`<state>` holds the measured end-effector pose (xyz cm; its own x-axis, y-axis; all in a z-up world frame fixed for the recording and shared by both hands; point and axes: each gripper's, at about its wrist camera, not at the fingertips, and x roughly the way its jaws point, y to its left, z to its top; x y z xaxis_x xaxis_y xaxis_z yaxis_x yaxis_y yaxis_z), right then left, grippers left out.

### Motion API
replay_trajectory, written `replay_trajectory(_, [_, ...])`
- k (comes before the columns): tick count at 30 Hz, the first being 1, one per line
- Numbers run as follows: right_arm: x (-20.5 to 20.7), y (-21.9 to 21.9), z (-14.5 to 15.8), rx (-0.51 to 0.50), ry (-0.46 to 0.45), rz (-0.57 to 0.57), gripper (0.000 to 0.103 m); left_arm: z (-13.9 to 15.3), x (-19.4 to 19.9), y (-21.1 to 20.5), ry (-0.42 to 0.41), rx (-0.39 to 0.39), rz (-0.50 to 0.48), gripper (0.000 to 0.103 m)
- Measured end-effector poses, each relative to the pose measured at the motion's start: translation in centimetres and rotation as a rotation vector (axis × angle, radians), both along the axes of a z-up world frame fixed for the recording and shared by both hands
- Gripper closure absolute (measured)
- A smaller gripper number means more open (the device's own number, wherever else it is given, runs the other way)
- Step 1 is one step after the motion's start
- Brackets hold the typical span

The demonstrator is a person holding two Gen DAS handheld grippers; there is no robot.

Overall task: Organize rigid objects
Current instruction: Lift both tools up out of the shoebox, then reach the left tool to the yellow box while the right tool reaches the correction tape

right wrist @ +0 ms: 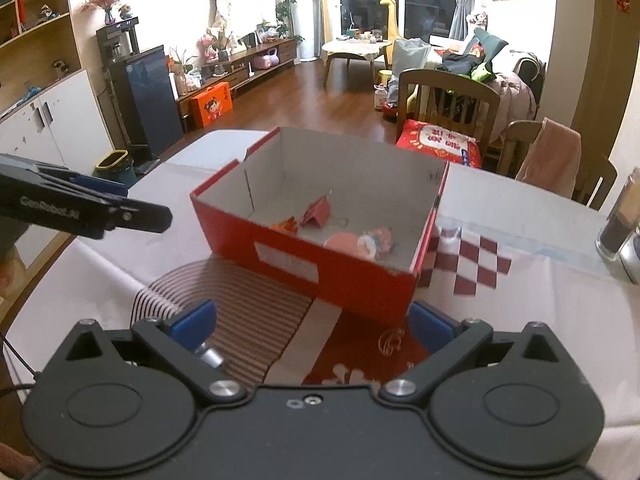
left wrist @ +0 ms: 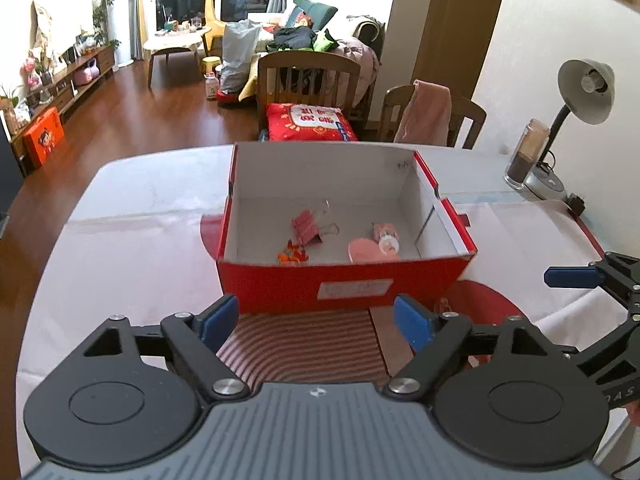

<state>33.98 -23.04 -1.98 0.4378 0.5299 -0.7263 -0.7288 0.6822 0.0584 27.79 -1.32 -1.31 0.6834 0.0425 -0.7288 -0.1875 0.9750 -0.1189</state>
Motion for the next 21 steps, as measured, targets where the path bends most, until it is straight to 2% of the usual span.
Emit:
replay_trajectory(4, [-1.2, -0.6, -0.9, 0.0, 0.02, -0.001, 0.001, -0.8, -1.8, 0.1, 0.005, -0.002, 0.002, 0.017])
replay_trajectory(8, [-2.5, -1.0, -2.3, -0.022, 0.045, 0.008, 0.001, -2.2, -3.5, 0.4, 0.021, -0.029, 0.0, 0.009])
replay_trajectory(10, [-3.1, -1.1, -3.3, -0.032, 0.062, 0.002, 0.001, -3.0, -4.2, 0.5, 0.033, -0.035, 0.004, 0.009])
replay_trajectory(18, [-5.0, -1.5, -7.2, -0.078, 0.147, -0.037, 0.001, -7.1, -6.4, 0.7, 0.127, -0.049, 0.049, 0.009])
replay_trajectory(21, [-5.3, -1.5, -8.3, -0.1, 0.156, -0.054, 0.001, -8.5, -7.4, 0.4, 0.143, -0.009, 0.068, 0.009])
